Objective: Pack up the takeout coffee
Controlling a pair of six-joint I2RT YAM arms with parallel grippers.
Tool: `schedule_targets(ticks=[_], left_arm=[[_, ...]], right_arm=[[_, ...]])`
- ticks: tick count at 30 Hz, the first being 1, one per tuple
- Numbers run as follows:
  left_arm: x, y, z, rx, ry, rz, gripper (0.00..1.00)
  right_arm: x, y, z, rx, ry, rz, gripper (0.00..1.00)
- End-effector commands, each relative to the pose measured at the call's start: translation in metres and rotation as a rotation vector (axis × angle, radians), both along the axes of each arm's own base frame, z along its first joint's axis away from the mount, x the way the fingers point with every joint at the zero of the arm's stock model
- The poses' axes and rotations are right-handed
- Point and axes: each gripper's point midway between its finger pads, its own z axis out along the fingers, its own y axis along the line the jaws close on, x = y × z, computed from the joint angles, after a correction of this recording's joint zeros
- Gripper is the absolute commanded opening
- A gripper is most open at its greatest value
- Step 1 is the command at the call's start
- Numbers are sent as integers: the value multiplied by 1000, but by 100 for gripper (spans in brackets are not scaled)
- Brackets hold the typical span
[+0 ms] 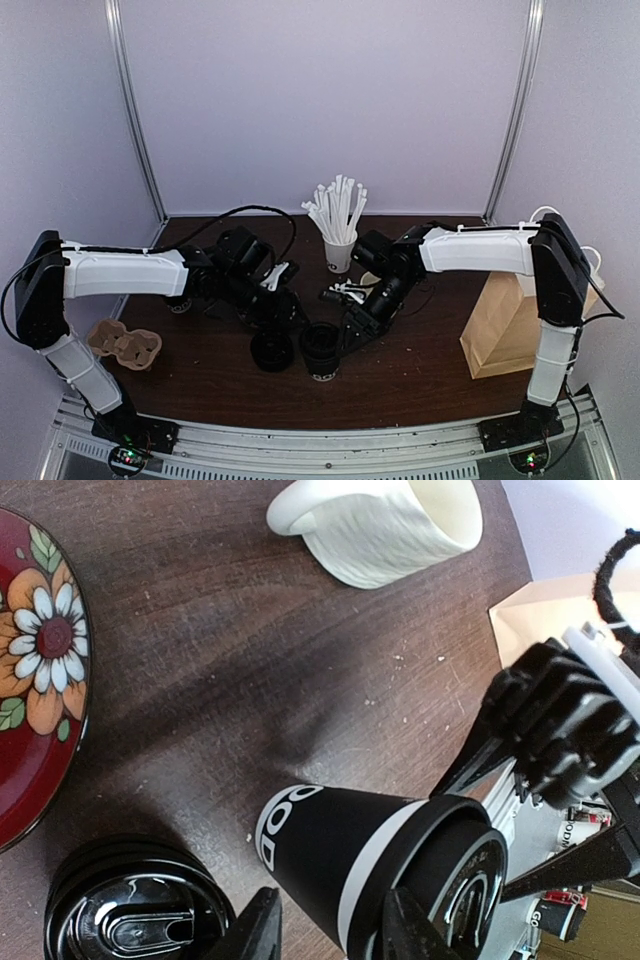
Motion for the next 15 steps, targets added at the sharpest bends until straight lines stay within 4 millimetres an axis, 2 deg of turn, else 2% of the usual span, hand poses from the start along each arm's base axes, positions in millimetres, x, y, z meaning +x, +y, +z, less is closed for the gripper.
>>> schedule_targets(ticks=[1,8,15], left_arm=[[-16,30,-47,178,89,20,35],[-26,58,-77,313,127,55,34],[-35,62,-92,329,181,56,31]], right_arm=[[33,-26,-62,-255,-143,-57,65],[46,-39,-83,-362,-194,-67,64],[65,-42,-90,-407,-257,-52,63]])
